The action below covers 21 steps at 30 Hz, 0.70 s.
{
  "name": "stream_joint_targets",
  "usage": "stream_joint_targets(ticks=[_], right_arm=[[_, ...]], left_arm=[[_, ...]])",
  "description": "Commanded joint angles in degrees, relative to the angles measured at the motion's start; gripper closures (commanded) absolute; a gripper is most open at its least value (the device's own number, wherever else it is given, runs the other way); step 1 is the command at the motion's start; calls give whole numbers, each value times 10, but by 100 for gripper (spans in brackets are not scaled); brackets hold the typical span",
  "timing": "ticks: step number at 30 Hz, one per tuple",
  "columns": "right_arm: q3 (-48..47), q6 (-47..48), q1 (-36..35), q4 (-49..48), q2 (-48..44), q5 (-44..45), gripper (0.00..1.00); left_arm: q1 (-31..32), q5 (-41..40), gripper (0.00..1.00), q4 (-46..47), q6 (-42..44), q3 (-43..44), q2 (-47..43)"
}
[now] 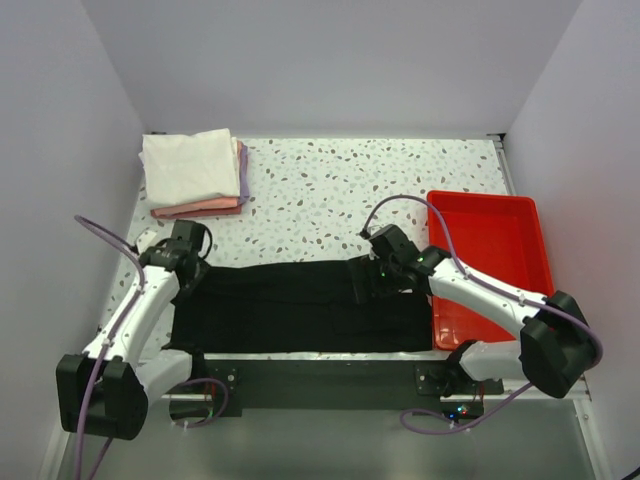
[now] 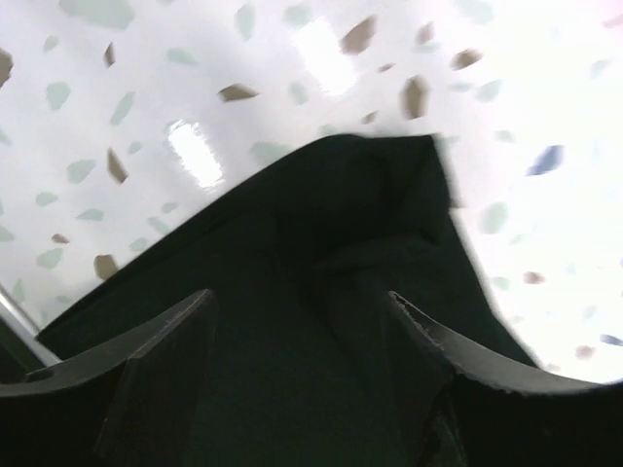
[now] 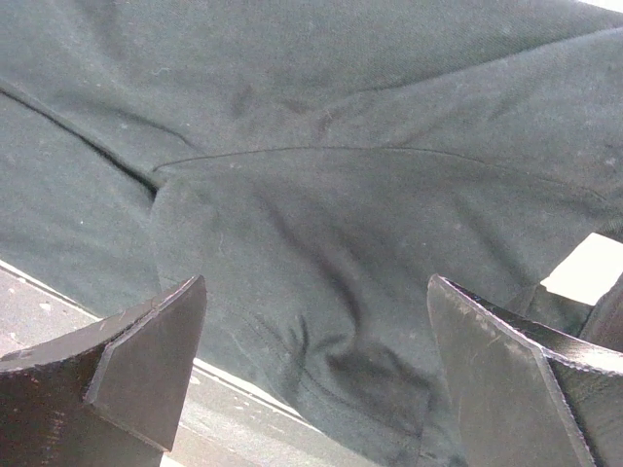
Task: Fold and stack the t-shirts
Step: Fold the tshirt
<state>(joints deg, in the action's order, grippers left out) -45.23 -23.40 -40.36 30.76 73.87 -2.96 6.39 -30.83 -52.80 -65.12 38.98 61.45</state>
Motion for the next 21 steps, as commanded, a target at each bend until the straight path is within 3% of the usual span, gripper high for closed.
stream_joint_targets(ticks=[1, 2, 3, 5, 7, 10, 17, 21], right_arm=[[-1, 13, 3, -25, -4, -13, 1], [1, 14, 3, -27, -5, -13, 1], [1, 18, 4, -30, -7, -15, 1], [4, 21, 4, -34, -7, -17, 1], [2, 27, 5, -36, 0, -20, 1], [4, 33, 5, -44, 9, -20, 1], [11, 26, 5, -63, 51, -3, 1], [15, 19, 12, -72, 72, 1, 1]], left_arm=[[-4, 1, 26, -13, 25, 78, -37], [-4, 1, 22, -15, 32, 88, -41], [-4, 9, 10, -10, 62, 94, -44], [-4, 26, 1, 23, 99, 108, -46], [-4, 76, 0, 83, 173, 108, -30], [-4, 152, 0, 127, 218, 119, 28], [0, 255, 0, 212, 226, 121, 161], [21, 244, 0, 218, 219, 109, 200]])
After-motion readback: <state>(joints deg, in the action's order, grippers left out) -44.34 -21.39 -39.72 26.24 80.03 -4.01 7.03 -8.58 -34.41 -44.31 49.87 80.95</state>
